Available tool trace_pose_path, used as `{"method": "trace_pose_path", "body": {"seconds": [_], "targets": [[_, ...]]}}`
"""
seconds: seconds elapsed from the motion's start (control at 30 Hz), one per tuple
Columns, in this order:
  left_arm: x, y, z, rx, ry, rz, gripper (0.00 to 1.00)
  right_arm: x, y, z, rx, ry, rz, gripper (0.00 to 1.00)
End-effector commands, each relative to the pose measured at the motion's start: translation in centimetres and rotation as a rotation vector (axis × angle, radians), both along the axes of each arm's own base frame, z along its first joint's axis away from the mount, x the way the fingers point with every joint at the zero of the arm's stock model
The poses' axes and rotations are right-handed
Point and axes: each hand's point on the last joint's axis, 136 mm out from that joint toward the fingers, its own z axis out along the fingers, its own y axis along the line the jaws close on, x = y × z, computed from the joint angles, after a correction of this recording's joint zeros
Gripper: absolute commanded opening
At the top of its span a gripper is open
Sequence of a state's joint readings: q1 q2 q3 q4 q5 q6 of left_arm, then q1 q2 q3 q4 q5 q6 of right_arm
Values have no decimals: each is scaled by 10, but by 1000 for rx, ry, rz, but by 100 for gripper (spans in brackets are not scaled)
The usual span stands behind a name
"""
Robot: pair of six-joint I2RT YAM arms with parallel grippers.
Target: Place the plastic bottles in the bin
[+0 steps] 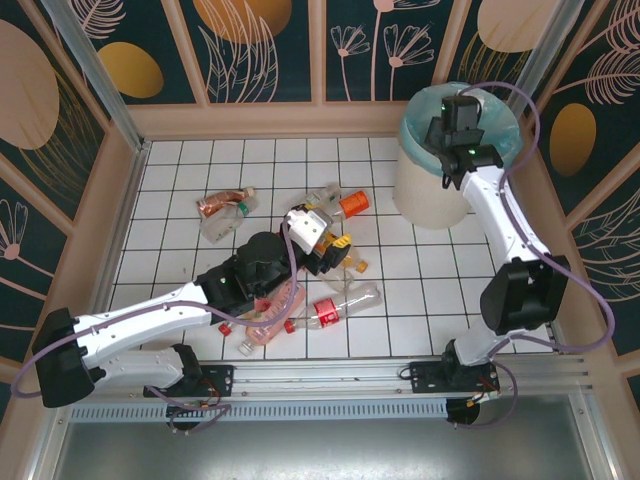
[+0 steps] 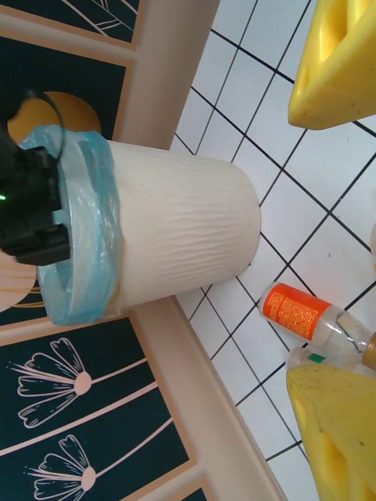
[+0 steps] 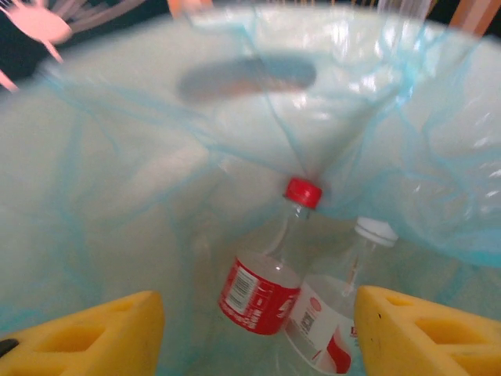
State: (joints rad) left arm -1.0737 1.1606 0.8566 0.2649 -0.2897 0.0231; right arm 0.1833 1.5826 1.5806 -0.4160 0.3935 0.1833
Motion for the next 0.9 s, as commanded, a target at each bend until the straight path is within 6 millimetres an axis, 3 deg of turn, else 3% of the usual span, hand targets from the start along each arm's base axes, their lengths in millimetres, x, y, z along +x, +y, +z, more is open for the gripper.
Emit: {"method": "trace_pose_path", "body": {"seconds": [0.0,0.2,0.37,0.47,0.6,0.73,0.87], "targets": [[0,-2,12,-31,-14,4,79,-29,11,82,55,-187,20,65],[1,1,20,-37,-27,12,79,-66,49,117,31,-266,88,66],[1,3,22,-41,-11,25,79,-95,109,108,47,-266,278,66],[1,5,18,-45,18,32,78,-115,149,87,77,-245,437,65],[2,14,8,-49,92,73,79,-154,208,40,78,-170,753,65],[-4,36,-12,-45,184,124,80,-211,260,-11,-33,-81,1082,63],[-21,69,-44,-64,271,154,80,-270,299,-63,-213,-16,1358,62]]}}
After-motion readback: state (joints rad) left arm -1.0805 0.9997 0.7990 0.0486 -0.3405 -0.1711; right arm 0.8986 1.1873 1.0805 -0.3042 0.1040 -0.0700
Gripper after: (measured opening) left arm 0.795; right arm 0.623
